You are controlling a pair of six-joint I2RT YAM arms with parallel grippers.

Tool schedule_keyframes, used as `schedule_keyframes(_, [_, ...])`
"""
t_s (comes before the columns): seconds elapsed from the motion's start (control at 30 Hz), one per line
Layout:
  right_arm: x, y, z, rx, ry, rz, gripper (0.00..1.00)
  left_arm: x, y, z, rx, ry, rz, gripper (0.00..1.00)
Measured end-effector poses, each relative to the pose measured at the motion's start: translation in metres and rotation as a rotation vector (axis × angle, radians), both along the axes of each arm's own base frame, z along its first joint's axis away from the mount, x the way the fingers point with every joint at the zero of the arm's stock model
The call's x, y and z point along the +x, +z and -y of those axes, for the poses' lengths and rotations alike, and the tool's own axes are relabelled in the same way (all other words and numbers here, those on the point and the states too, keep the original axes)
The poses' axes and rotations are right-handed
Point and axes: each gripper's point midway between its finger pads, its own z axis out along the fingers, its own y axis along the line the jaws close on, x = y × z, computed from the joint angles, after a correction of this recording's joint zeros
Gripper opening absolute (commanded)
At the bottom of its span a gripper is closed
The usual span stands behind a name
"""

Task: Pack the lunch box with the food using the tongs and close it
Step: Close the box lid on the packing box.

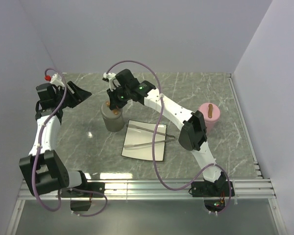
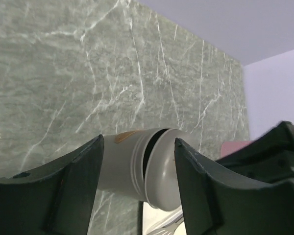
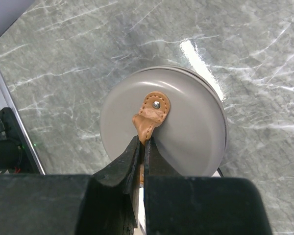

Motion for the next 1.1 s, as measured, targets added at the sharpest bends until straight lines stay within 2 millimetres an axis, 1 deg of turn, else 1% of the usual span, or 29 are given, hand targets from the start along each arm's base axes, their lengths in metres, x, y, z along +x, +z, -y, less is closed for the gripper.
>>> schedule_keyframes(0.07, [0.0,0.0,0.0,0.002,0.002,-0.002,0.0,0.006,-0.013,0.0,-0.023,-0.007,-0.026,0.61])
schedule_keyframes(0.1, [0.0,0.0,0.0,0.003,0.004,-0.004,0.0,0.011,-0.019,0.001,-0.038,-0.012,-0.037,0.57])
schedule_keyframes(0.2, [0.001,0.001,0.001,0.01,0.008,-0.012,0.0,0.022,-0.034,0.003,-0.074,-0.04,-0.058,0.52])
schedule_keyframes(0.23, [0.001,0.001,0.002,0.011,0.009,-0.014,0.0,0.025,-0.04,0.003,-0.091,-0.048,-0.069,0.47])
schedule_keyframes(0.3, [0.002,0.001,0.003,0.015,0.006,-0.019,0.0,0.032,-0.057,0.006,-0.128,-0.067,-0.104,0.45])
schedule_keyframes(0.37, [0.003,0.002,0.004,0.019,0.006,-0.024,0.02,0.036,-0.074,0.013,-0.154,-0.093,-0.145,0.43])
schedule_keyframes(0.47, [0.004,0.003,0.003,0.026,0.004,-0.026,0.02,0.036,-0.092,0.028,-0.173,-0.138,-0.193,0.41])
schedule_keyframes(0.53, [0.005,0.003,0.003,0.03,-0.001,-0.029,0.03,0.035,-0.095,0.039,-0.17,-0.17,-0.201,0.4])
schedule_keyframes(0.7, [0.005,0.005,0.002,0.039,-0.012,-0.04,0.05,0.031,-0.096,0.058,-0.144,-0.231,-0.192,0.37])
schedule_keyframes(0.83, [0.005,0.004,0.002,0.04,-0.018,-0.045,0.08,0.03,-0.098,0.064,-0.127,-0.25,-0.187,0.34])
schedule_keyframes(0.97, [0.005,0.004,0.002,0.038,-0.02,-0.043,0.09,0.03,-0.098,0.065,-0.121,-0.255,-0.186,0.29])
schedule_keyframes(1.0, [0.005,0.004,0.002,0.038,-0.02,-0.043,0.08,0.029,-0.097,0.065,-0.119,-0.258,-0.184,0.26])
schedule_keyframes(1.1, [0.005,0.004,0.002,0.037,-0.02,-0.044,0.08,0.028,-0.095,0.068,-0.105,-0.27,-0.173,0.21])
